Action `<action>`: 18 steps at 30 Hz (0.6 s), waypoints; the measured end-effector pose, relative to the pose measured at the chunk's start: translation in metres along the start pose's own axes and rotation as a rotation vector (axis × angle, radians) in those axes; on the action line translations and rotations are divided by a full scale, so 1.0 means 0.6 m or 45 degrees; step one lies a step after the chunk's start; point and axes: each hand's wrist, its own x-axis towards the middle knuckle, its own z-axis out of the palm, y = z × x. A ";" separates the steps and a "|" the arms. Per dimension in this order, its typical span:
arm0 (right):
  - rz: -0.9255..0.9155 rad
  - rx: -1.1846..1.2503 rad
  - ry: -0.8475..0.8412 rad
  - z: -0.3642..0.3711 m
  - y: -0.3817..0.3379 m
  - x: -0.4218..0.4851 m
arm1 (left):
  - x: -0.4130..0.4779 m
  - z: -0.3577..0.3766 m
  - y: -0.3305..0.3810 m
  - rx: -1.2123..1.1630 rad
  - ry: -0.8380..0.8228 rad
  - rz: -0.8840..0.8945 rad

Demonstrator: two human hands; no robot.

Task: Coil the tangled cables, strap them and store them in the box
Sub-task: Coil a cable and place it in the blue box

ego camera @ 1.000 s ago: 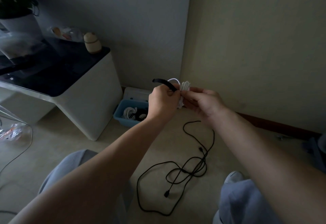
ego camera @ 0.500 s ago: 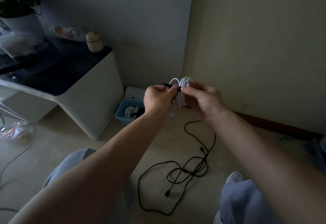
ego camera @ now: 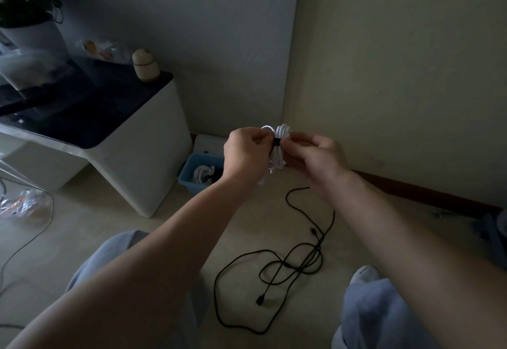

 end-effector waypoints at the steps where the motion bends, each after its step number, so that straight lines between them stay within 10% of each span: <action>1: -0.008 0.001 0.009 -0.001 0.000 0.001 | 0.000 0.001 0.000 -0.008 -0.024 0.000; 18: -0.140 -0.726 -0.216 -0.031 -0.025 0.023 | 0.034 -0.014 -0.016 -0.382 -0.214 -0.265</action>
